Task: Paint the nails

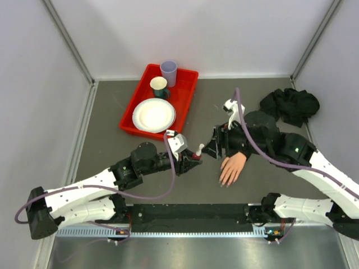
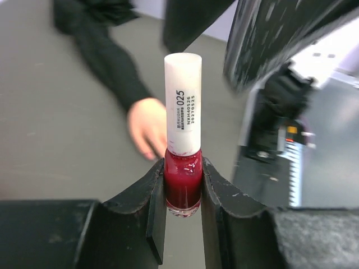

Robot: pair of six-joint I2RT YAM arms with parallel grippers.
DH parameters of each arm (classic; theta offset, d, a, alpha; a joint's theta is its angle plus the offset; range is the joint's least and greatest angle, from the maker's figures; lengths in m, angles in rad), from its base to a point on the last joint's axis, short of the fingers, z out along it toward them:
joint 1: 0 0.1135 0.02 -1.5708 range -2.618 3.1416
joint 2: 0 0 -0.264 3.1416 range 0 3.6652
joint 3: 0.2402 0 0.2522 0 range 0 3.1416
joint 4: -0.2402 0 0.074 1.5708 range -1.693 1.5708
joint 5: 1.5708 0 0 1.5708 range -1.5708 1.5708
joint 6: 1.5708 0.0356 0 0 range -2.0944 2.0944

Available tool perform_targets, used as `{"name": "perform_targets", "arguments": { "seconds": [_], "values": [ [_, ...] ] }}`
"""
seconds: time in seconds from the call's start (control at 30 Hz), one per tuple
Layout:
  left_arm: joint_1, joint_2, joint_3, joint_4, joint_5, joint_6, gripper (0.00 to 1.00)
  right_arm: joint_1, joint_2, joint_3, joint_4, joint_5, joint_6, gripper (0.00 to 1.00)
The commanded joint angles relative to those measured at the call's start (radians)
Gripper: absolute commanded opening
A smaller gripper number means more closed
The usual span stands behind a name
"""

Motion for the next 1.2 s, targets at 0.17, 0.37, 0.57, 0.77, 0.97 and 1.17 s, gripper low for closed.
{"name": "perform_targets", "arguments": {
  "seconds": [0.17,0.37,0.57,0.77,0.97,1.17],
  "values": [
    [-0.003,0.04,-0.015,0.102,-0.201,0.098,0.0,-0.003,0.133,0.186,-0.121,0.143,0.214,0.5],
    [-0.003,0.053,-0.017,0.096,-0.193,0.126,0.0,-0.003,0.213,0.212,-0.139,0.098,0.211,0.5],
    [-0.005,0.04,-0.029,0.1,-0.177,0.164,0.0,-0.003,0.244,0.203,-0.139,0.058,0.197,0.48],
    [-0.006,0.04,-0.03,0.087,-0.141,0.175,0.0,-0.003,0.278,0.206,-0.13,0.002,0.168,0.38],
    [-0.013,0.035,-0.033,0.073,-0.132,0.176,0.0,-0.003,0.282,0.173,-0.105,-0.038,0.155,0.37],
    [-0.017,0.029,-0.033,0.065,-0.117,0.175,0.0,-0.005,0.275,0.175,-0.108,-0.032,0.138,0.2]
  ]
}}
